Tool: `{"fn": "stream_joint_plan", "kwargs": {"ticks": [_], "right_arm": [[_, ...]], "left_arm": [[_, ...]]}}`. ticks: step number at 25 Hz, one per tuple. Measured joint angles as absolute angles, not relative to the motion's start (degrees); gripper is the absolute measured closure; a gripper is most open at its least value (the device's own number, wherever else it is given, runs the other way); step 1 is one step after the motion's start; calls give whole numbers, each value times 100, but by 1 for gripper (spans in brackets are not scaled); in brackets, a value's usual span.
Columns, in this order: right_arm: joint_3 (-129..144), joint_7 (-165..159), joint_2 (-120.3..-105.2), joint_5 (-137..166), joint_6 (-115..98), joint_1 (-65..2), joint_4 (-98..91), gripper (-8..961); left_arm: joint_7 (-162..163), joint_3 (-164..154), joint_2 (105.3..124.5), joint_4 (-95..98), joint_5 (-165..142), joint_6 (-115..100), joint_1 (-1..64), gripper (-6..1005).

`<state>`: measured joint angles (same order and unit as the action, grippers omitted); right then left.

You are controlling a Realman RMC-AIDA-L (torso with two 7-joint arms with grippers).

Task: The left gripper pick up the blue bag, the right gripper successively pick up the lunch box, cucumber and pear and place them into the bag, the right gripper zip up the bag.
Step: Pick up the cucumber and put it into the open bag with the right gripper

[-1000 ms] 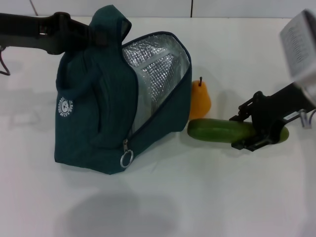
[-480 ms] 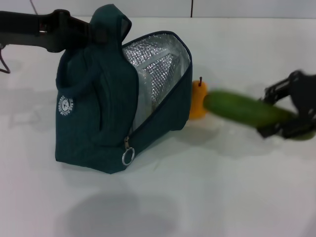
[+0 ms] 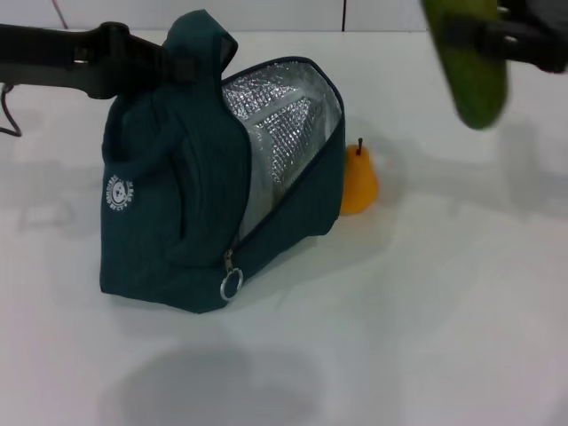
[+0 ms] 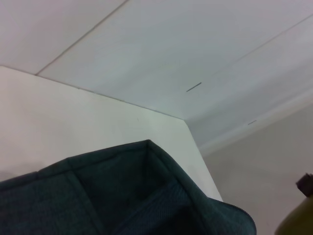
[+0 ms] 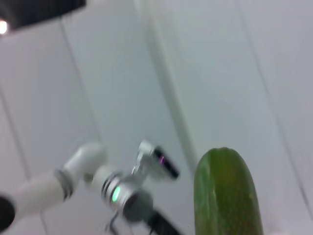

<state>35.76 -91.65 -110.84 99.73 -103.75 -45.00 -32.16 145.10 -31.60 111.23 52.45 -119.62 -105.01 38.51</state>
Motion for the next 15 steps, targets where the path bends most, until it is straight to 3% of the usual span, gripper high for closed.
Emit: {"fn": "stream_joint_plan", "kwargs": {"ticks": [3, 5, 15], "right_arm": [[3590, -9123, -11465, 9724, -9954, -4547, -3204, 367], [3761, -9035, -11599, 9434, -9661, -4658, -2914, 363], [4904, -8414, -11617, 7649, -8608, -5268, -974, 346]], "left_arm": [[14493, -3164, 11133, 5238, -11977, -10501, 3843, 958], [14489, -3164, 11137, 5235, -11981, -10501, 3848, 958], [14414, -3164, 11143, 5228, -11968, -10474, 3821, 958]]}}
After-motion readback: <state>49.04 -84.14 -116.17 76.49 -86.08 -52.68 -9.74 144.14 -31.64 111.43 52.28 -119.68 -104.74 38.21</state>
